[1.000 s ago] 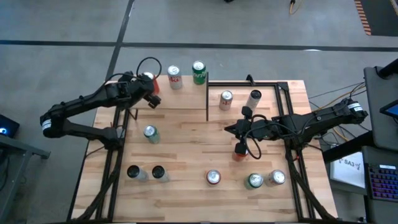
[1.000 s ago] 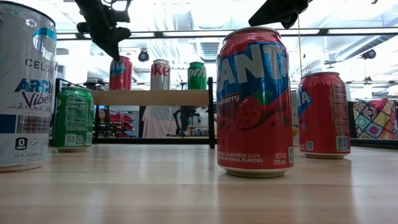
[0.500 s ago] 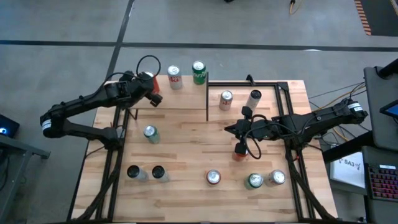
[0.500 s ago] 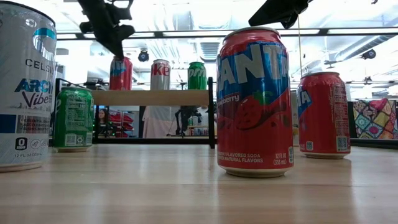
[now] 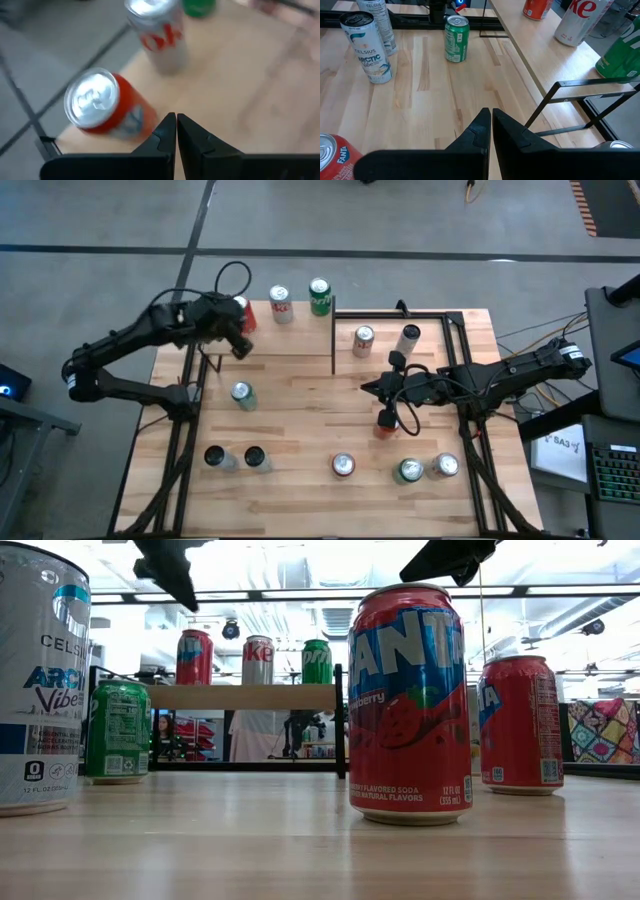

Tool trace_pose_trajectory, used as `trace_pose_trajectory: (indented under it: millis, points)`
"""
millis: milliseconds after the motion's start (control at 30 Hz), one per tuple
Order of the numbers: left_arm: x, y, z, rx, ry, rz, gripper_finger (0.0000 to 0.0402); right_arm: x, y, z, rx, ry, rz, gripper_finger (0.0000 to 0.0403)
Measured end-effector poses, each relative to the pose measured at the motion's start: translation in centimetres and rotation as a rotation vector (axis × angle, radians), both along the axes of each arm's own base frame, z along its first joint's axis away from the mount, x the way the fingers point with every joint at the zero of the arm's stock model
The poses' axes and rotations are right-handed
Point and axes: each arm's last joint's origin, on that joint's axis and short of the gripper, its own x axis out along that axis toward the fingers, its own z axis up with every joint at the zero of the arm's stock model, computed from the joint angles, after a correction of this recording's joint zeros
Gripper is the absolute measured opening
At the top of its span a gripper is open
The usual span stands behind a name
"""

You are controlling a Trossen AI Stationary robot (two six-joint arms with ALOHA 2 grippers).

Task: Place canned beverage on shelf
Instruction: Put the top left red soda can on the shelf

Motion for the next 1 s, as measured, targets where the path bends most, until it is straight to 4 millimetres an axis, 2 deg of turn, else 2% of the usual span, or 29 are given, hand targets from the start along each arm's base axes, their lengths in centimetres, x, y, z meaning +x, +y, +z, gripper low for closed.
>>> trace_pose_trajectory:
  millis: [133,233,500,633,1000]
  points:
    - [-0.8,-0.2,1.1,0.047,0.110,-0.074,0.0000,0.0,0.0,0.0,0.000,0.000,0.000,0.0009]
    - [-0.6,-0.1,1.0,0.077,0.167,-0.138,0.0000,0.0,0.0,0.0,0.004,-0.001,-0.002,0.0009]
    - [1.8,1.5,-1.7,0.042,0.371,-0.185,0.0000,0.0,0.0,0.0,0.012,-0.003,-0.006,0.0009]
    - [2.5,2.3,-2.4,0.096,0.470,-0.142,0.0000,0.0,0.0,0.0,0.011,-0.003,-0.006,0.0009]
    - [3.0,4.2,-2.5,0.115,0.471,-0.058,0.0000,0.0,0.0,0.0,0.008,-0.002,-0.004,0.0009]
